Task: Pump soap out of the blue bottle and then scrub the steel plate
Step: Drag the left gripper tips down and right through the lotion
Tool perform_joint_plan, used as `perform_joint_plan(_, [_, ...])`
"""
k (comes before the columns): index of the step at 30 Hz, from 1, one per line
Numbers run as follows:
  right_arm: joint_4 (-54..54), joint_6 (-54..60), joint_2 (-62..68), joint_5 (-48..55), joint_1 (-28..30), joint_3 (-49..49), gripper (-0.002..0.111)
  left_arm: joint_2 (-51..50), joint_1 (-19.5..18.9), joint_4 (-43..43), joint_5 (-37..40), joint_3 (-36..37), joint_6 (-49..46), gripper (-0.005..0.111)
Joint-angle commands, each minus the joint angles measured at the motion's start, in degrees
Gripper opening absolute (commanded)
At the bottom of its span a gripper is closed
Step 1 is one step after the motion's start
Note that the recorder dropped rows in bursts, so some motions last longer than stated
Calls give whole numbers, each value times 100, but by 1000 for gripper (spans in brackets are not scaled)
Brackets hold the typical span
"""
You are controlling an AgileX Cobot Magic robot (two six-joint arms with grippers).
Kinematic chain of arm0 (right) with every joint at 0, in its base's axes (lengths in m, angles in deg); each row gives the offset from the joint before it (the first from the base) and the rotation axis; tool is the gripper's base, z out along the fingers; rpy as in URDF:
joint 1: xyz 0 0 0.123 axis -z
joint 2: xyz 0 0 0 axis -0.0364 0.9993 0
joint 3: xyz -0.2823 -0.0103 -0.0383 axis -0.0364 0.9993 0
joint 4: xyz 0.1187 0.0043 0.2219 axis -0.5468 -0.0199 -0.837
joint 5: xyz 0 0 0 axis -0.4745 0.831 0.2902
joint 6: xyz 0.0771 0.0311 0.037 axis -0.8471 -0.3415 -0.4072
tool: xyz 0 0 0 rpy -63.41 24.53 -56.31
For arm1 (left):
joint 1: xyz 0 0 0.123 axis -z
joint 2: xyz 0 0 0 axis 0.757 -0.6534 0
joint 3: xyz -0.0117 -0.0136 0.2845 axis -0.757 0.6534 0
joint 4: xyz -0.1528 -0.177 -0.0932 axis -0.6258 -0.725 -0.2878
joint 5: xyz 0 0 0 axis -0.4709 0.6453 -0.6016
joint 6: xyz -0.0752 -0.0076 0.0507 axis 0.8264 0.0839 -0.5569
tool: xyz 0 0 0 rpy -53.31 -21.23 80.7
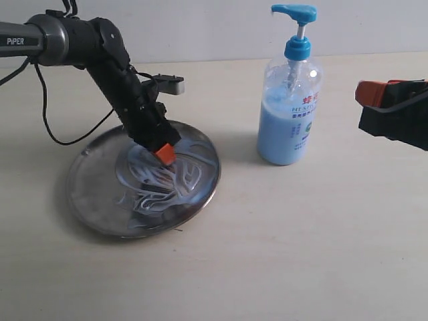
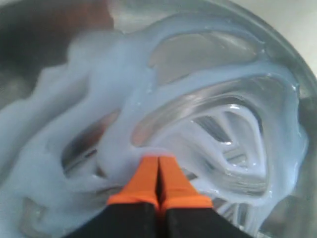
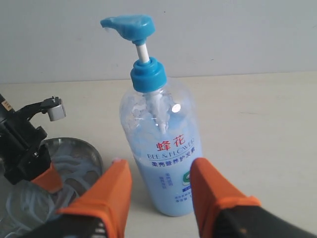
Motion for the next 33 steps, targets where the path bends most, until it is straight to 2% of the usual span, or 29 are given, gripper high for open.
perform_joint_plan(1, [30, 31, -44, -69, -2, 22, 40, -122, 322, 483, -140, 661, -102, 0])
perform_joint_plan(9, [30, 31, -44, -69, -2, 22, 40, 214, 906, 450, -532, 1437, -137, 0])
perform_joint_plan(19, [30, 14, -44, -59, -2, 22, 40, 457, 1518, -22, -917, 1658, -328, 0])
perform_joint_plan(25, [30, 14, -44, -47, -2, 22, 40, 380, 1352, 704, -1240, 1188, 192, 0])
perform_joint_plan(33, [30, 14, -44, -23, -2, 22, 40, 32, 603, 770, -1091, 474, 319, 0])
